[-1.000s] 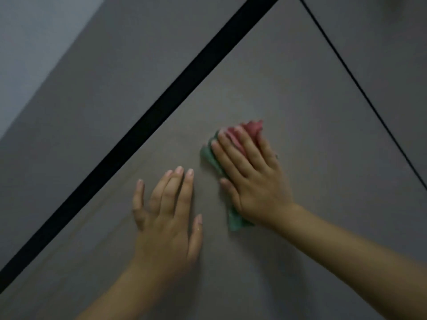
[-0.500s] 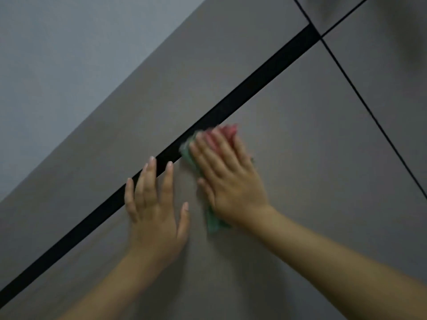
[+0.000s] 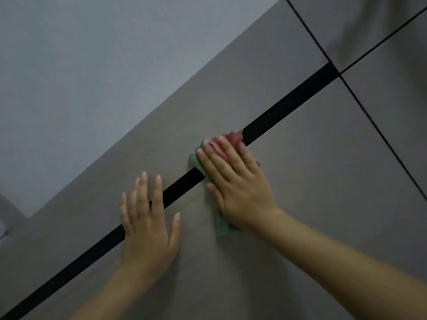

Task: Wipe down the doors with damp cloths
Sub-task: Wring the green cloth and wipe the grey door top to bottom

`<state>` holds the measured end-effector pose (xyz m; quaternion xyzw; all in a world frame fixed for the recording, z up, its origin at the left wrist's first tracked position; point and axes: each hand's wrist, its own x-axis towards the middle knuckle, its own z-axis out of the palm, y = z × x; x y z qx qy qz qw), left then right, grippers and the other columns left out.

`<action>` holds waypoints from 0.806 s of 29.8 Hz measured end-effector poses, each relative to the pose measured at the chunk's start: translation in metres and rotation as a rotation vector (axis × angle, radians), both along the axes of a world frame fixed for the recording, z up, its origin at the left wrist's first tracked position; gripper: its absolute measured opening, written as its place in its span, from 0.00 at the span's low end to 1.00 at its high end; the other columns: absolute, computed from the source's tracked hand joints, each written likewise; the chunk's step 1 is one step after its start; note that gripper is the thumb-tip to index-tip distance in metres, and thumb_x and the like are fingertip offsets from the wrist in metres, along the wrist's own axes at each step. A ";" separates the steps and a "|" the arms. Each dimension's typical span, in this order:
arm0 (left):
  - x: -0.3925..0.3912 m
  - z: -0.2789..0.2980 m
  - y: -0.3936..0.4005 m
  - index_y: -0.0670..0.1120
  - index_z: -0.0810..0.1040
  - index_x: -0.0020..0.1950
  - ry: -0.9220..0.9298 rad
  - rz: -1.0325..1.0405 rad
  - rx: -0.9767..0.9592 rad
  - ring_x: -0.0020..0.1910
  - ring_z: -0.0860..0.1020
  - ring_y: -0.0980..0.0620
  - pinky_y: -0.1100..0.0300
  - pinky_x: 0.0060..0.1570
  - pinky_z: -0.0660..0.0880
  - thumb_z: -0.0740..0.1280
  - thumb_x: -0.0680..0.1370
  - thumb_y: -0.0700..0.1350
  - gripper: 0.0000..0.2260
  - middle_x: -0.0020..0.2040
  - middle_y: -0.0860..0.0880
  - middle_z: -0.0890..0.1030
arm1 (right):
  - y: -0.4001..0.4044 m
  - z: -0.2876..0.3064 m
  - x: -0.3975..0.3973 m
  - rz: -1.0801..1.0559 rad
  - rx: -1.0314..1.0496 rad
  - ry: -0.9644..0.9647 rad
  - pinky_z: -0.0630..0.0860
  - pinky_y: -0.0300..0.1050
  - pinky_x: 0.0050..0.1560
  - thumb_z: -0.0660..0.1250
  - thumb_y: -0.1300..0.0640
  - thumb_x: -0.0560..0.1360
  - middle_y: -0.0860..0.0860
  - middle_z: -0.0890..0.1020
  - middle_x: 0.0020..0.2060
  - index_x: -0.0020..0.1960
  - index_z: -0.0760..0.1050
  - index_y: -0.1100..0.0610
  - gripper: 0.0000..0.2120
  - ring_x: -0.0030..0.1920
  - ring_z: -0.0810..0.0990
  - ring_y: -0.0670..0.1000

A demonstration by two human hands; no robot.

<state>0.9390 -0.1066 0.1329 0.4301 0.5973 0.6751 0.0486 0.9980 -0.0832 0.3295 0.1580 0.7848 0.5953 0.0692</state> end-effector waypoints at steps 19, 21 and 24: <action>-0.029 -0.009 0.001 0.42 0.51 0.78 -0.132 -0.059 -0.017 0.77 0.50 0.43 0.44 0.73 0.51 0.51 0.78 0.55 0.31 0.78 0.41 0.51 | 0.016 0.016 -0.065 -0.118 -0.025 -0.186 0.44 0.53 0.76 0.42 0.45 0.81 0.51 0.52 0.76 0.77 0.49 0.54 0.27 0.76 0.47 0.55; -0.031 -0.012 0.002 0.45 0.48 0.78 -0.165 -0.073 -0.025 0.77 0.48 0.45 0.46 0.73 0.48 0.50 0.78 0.56 0.31 0.78 0.43 0.49 | 0.020 0.024 -0.074 -0.093 0.013 -0.038 0.47 0.54 0.76 0.43 0.46 0.81 0.52 0.55 0.76 0.77 0.52 0.55 0.27 0.76 0.50 0.55; -0.033 -0.015 0.004 0.45 0.47 0.78 -0.180 -0.078 -0.004 0.77 0.46 0.48 0.54 0.74 0.43 0.49 0.78 0.56 0.31 0.78 0.44 0.47 | 0.025 0.003 -0.095 -0.085 0.053 0.170 0.42 0.54 0.76 0.44 0.47 0.81 0.53 0.53 0.76 0.77 0.51 0.57 0.27 0.77 0.48 0.56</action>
